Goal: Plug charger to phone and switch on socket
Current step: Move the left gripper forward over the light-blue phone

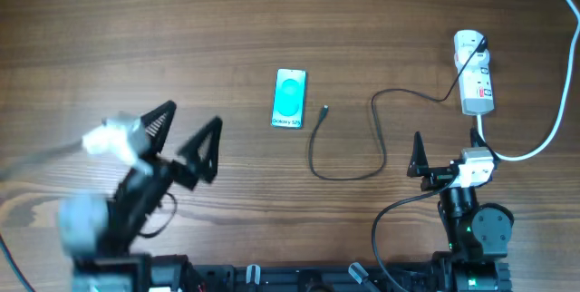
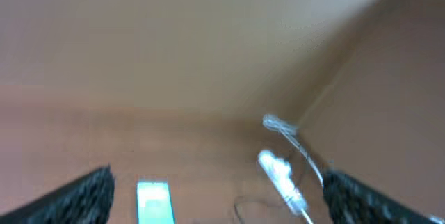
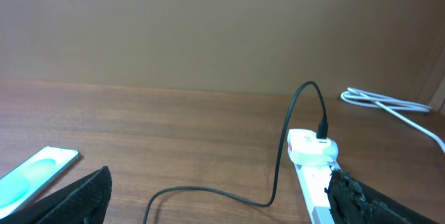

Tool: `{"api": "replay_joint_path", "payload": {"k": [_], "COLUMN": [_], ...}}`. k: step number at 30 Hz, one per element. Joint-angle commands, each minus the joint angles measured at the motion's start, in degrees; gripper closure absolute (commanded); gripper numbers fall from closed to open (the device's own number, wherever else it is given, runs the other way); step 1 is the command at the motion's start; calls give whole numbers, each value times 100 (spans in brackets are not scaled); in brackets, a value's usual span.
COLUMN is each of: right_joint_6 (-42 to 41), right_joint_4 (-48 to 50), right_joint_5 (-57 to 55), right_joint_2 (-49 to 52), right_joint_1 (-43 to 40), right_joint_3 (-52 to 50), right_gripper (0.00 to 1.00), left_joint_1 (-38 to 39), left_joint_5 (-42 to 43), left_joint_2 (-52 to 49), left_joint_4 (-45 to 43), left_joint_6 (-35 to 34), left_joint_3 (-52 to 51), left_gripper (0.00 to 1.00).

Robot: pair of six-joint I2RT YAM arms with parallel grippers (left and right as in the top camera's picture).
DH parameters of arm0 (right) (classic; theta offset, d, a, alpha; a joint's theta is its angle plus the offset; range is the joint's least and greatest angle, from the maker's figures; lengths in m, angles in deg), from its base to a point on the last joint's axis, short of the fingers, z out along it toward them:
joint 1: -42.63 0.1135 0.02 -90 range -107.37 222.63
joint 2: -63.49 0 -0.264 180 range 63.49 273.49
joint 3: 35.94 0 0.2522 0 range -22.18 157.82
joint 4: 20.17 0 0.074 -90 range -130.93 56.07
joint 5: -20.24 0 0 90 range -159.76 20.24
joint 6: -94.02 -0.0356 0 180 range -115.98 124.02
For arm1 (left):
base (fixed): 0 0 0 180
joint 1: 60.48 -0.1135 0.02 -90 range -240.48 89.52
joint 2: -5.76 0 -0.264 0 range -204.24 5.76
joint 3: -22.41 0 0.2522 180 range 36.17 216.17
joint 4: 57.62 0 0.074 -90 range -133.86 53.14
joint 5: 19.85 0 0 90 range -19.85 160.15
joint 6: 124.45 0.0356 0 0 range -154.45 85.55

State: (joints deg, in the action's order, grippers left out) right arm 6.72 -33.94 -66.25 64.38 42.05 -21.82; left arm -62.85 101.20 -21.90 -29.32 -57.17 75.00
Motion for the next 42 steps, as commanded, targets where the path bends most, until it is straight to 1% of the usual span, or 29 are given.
{"api": "replay_joint_path", "payload": {"k": [1, 3, 4, 5, 7, 8, 11, 13, 14, 15, 18, 20, 21, 23, 25, 28, 31, 33, 36, 38, 40, 42], "right_joint_6": [33, 31, 31, 31, 33, 33, 31, 31, 31, 33, 31, 31, 31, 31, 31, 31, 31, 31, 31, 31, 31, 31], "right_joint_4": [2, 2, 2, 2, 2, 2, 2, 2, 2, 2, 2, 2, 2, 2, 2, 2, 2, 2, 2, 2, 2, 2], "right_joint_5": [-48, -48, -48, -48, -48, -48, -48, -48, -48, -48, -48, -48, -48, -48, -48, -48, -48, -48, -48, -48, -48, -48], "right_joint_2": [-46, -46, -46, -46, -46, -46, -46, -46, -46, -46, -46, -46, -46, -46, -46, -46, -46, -46, -46, -46, -46, -46], "right_joint_1": [2, 2, 2, 2, 2, 2, 2, 2, 2, 2, 2, 2, 2, 2, 2, 2, 2, 2, 2, 2, 2, 2], "right_joint_3": [-7, -7, -7, -7, -7, -7, -7, -7, -7, -7, -7, -7, -7, -7, -7, -7, -7, -7, -7, -7, -7, -7], "right_gripper": [0, 0, 0, 0, 0, 0, 0, 0, 0, 0, 0, 0, 0, 0, 0, 0, 0, 0, 0, 0, 0, 0], "left_joint_1": [0, 0, 2, 2, 2, 33, 345, 662, 885, 1165, 1471, 1541, 1539, 1541, 1539, 1541, 1580, 1639, 1768, 1919, 2096, 2227], "left_joint_5": [785, 1930, 2293, 2590, 2686, 2557, 1405, 494, -42, -728, -1532, -2039, -2135, -2151, -2006, -1731, -1670, -1679, -1810, -2035, -2415, -2566], "left_joint_2": [-1661, -2378, -2564, -2776, -3161, -3300, -3473, -3512, -3574, -3724, -4203, -4828, -5184, -5740, -6039, -6179, -6238, -6242, -6371, -6561, -6819, -7093], "left_joint_4": [828, 835, 645, 450, 354, 400, 702, 1067, 1362, 1843, 2835, 3923, 4459, 5184, 5276, 5287, 5405, 5482, 5748, 6000, 6214, 6225], "left_joint_6": [227, 201, 98, 72, -221, -219, -219, -210, -151, -136, 4, 11, 125, 297, 275, 275, 249, 94, -184, -188, -350, -367], "left_joint_3": [1397, 1685, 1685, 1685, 1692, 1692, 1738, 1921, 2124, 2503, 3366, 4319, 4795, 5482, 5676, 5676, 5674, 5674, 5674, 5674, 5674, 5674], "left_gripper": [0, 0, 0, 0, 0, 0, 0, 1, 0, 0, 1, 0, 0, 0, 0, 0, 0, 0, 0, 0, 0, 0]}}
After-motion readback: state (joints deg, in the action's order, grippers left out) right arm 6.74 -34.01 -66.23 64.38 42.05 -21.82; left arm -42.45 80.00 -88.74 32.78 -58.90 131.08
